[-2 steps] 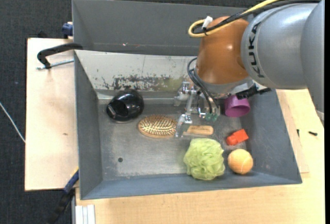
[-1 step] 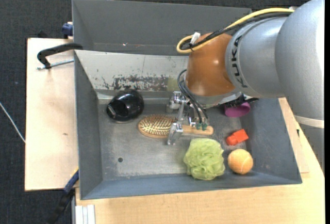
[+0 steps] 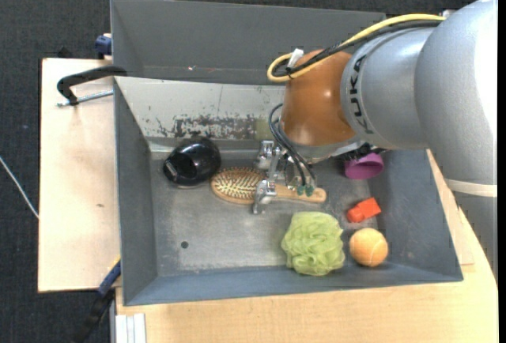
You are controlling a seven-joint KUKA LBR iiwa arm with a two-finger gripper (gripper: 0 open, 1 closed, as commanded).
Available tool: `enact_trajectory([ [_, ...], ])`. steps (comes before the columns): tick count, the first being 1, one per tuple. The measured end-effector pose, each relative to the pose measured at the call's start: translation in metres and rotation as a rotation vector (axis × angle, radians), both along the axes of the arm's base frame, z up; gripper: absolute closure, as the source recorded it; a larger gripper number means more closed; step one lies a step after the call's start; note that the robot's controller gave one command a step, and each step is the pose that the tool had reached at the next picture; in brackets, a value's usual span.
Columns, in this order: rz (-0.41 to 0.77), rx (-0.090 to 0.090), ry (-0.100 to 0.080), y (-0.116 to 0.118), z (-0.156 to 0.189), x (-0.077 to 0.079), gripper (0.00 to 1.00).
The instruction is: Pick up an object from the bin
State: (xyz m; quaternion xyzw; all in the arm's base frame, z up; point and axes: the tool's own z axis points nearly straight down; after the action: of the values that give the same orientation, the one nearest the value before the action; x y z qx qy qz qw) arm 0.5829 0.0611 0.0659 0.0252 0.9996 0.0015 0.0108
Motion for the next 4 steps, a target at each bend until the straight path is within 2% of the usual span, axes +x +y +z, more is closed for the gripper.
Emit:
enact_trajectory([
  [2,0.002,0.0,0.002,0.0,0.004,0.0,1.0],
  [3,0.002,-0.001,0.015,0.0,0.016,-0.004,1.0],
  [4,0.002,-0.001,0.02,0.0,0.036,-0.005,1.0],
])
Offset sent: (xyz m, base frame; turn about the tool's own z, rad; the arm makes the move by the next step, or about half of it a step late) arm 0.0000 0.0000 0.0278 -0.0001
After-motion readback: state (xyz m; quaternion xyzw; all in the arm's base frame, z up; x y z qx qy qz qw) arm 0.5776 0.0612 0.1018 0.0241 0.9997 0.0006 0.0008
